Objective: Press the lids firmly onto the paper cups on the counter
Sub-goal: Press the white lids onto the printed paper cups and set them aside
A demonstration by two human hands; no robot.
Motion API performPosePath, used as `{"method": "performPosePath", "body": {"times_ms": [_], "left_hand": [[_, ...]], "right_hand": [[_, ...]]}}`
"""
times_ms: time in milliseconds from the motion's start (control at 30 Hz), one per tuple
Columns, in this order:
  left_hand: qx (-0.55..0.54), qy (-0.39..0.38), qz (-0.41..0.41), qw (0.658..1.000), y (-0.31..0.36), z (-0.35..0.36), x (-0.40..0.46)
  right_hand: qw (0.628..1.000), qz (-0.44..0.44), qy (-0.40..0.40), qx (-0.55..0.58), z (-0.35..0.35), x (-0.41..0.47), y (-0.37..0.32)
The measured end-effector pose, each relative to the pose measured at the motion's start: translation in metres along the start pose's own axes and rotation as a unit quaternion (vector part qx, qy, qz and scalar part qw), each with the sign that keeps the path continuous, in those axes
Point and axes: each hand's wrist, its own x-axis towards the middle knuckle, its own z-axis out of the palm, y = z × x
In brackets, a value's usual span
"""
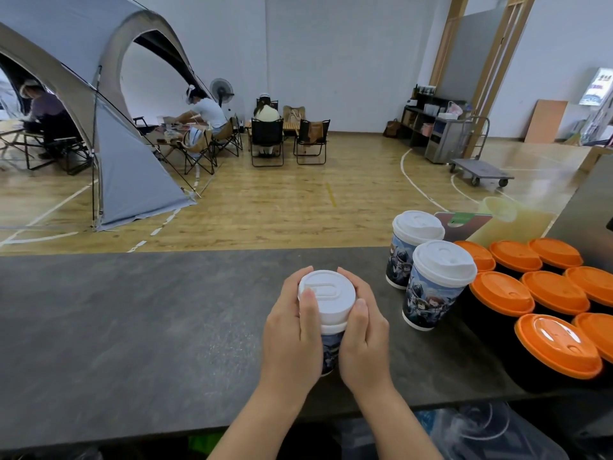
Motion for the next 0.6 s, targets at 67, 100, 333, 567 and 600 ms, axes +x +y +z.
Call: {"method": "performPosePath", "body": {"times_ms": [67, 100, 333, 567, 600], "left_hand": [[0.004, 0.0, -0.003, 1.0, -0.001, 0.0, 0.0], [0.005, 0.0, -0.005, 1.0, -0.002, 0.0, 0.0], [-0.089, -0.03, -0.064, 0.994, 0.004, -0.001, -0.001], [-0.055, 0.07, -0.042, 0.995, 0.004, -0.004, 0.002], [-0.052, 0.082, -0.042, 0.994, 0.003, -0.005, 0.004]], "right_hand": [[1.0, -0.002, 0.0, -0.004, 0.0, 0.0, 0.0], [1.0, 0.0, -0.001, -0.005, -0.001, 0.0, 0.0], [1.0, 0.019, -0.021, -0.003, -0.005, -0.002, -0.003], [0.999, 0.032, 0.03, 0.009, -0.01, -0.007, -0.011], [0.998, 0.032, 0.048, 0.016, -0.011, -0.007, -0.012]]}}
